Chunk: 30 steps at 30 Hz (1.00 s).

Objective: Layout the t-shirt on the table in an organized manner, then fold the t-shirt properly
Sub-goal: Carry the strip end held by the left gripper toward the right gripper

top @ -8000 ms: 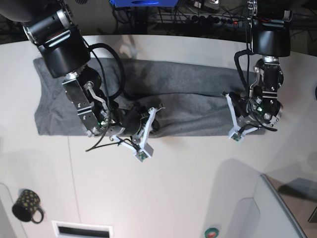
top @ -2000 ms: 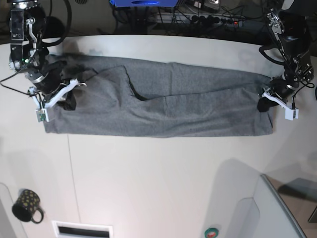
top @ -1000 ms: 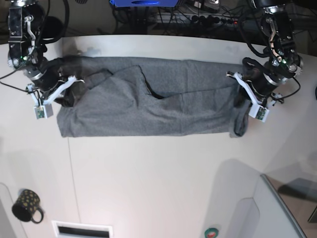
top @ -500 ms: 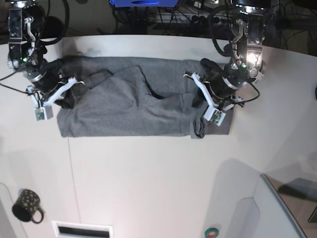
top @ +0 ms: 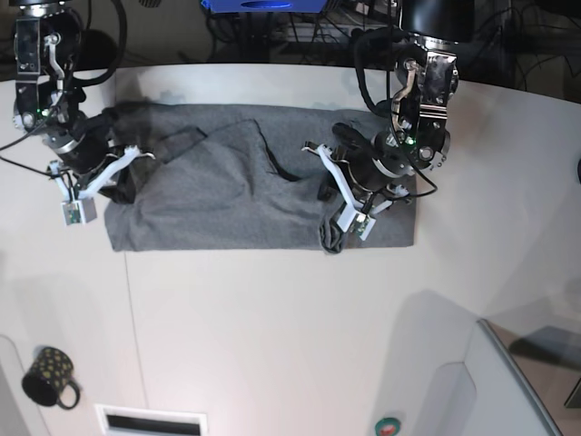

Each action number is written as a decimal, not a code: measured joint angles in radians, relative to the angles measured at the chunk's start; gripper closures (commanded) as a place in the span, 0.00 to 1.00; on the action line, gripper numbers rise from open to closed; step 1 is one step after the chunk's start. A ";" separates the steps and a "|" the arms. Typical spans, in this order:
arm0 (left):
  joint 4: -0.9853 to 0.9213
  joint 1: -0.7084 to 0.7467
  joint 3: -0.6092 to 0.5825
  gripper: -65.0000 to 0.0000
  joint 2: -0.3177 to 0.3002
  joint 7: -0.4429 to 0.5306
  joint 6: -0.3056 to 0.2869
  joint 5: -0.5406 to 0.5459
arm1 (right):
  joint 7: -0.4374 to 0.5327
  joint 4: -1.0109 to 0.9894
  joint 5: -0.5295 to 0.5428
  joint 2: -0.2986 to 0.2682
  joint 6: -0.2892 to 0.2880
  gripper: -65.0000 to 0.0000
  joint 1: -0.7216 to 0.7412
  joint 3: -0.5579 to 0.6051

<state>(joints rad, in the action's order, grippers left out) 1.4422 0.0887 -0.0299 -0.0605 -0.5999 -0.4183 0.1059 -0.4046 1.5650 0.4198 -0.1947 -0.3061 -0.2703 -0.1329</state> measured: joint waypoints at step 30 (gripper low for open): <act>-0.039 -0.039 -0.054 1.00 0.013 -0.003 0.053 0.002 | -0.003 -0.001 0.000 0.000 0.000 0.99 0.028 0.000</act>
<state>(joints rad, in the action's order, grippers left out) 1.4036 0.0494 -0.0841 -0.0475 -0.6029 -0.3653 0.1081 -0.4072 1.5639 0.4198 -0.1951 -0.3061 -0.2424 -0.1329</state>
